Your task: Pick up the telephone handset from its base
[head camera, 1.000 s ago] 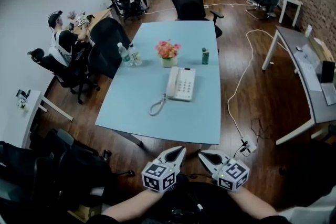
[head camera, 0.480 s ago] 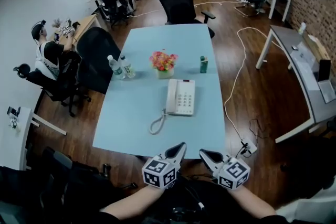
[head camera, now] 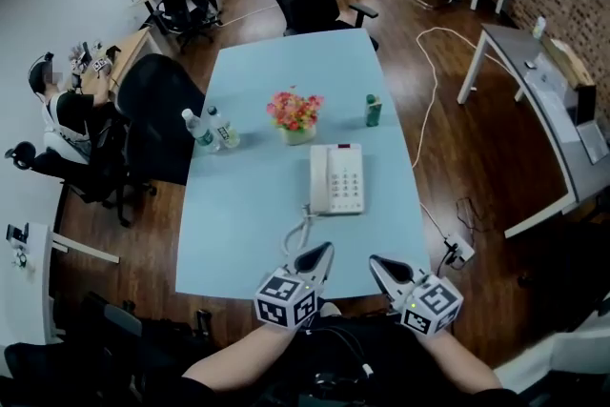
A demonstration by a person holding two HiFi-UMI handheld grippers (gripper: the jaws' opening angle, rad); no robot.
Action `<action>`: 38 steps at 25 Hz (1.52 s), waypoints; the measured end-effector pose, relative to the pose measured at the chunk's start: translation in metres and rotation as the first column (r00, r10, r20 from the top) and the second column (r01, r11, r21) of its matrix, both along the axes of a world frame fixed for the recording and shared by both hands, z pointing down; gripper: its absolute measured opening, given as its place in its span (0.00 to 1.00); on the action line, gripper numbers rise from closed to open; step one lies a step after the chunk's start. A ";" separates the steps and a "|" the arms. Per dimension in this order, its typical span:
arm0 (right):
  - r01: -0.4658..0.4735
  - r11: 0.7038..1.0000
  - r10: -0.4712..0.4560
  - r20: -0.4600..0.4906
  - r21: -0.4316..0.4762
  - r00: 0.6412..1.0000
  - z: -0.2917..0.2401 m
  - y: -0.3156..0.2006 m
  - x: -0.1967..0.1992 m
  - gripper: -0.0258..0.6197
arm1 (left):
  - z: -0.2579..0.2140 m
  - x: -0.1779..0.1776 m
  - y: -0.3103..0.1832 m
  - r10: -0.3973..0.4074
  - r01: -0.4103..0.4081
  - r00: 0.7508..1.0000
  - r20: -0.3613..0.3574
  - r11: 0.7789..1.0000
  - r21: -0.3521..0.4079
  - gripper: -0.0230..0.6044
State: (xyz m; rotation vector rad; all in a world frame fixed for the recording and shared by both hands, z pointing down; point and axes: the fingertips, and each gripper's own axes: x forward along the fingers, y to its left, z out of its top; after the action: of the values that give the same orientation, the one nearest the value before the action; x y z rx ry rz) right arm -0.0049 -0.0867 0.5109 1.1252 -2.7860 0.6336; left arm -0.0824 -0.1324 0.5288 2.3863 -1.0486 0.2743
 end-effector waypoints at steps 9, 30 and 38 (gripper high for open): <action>-0.011 1.000 0.011 -0.028 0.004 1.000 -0.006 -0.021 0.009 0.07 | 0.013 -0.022 -0.055 -0.076 0.076 0.996 0.055 0.997 0.007 0.04; 0.216 0.976 -0.215 -0.062 0.009 0.975 -0.004 -0.099 0.067 0.07 | 0.110 -0.028 -0.226 -0.341 0.374 0.862 0.375 0.927 -0.017 0.43; 0.133 0.990 -0.135 -0.059 -0.034 0.989 0.010 -0.103 0.098 0.07 | 0.147 -0.023 -0.268 -0.299 0.371 0.848 0.437 0.924 -0.088 0.43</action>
State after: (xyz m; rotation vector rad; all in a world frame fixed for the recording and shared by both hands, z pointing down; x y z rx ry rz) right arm 0.0931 -0.1901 0.5212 0.9257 -2.7612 0.6146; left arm -0.1059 -0.4009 0.6759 1.9851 -1.5476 0.7369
